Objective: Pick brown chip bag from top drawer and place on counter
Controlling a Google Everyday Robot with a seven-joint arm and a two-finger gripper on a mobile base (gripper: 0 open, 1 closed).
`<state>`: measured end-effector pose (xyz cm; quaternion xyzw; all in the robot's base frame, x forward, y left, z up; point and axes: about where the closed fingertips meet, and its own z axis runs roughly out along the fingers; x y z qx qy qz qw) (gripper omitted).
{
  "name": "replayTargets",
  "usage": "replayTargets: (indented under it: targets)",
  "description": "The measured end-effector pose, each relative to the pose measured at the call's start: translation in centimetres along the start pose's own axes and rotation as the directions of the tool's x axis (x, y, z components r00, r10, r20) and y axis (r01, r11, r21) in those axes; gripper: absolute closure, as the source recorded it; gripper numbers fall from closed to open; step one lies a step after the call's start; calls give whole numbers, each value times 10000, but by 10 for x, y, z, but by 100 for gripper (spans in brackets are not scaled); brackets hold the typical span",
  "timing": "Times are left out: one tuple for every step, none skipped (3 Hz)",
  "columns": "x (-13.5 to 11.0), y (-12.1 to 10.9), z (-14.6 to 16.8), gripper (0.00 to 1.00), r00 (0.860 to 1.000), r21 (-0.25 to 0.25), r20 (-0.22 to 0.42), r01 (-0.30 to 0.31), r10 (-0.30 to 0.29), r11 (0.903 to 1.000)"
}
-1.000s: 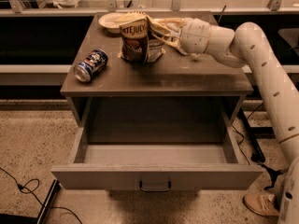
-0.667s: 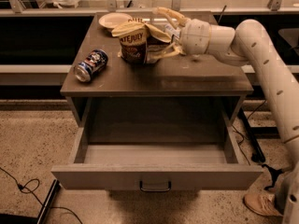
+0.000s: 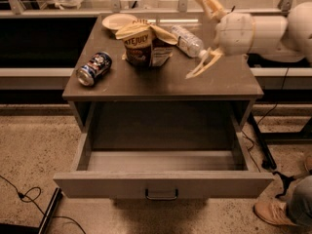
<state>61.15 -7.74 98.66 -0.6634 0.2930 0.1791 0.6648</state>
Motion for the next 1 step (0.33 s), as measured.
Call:
replayTargets:
  targets:
    - [-5,-2,-5,0,10000,30,-86,-2,2,10000]
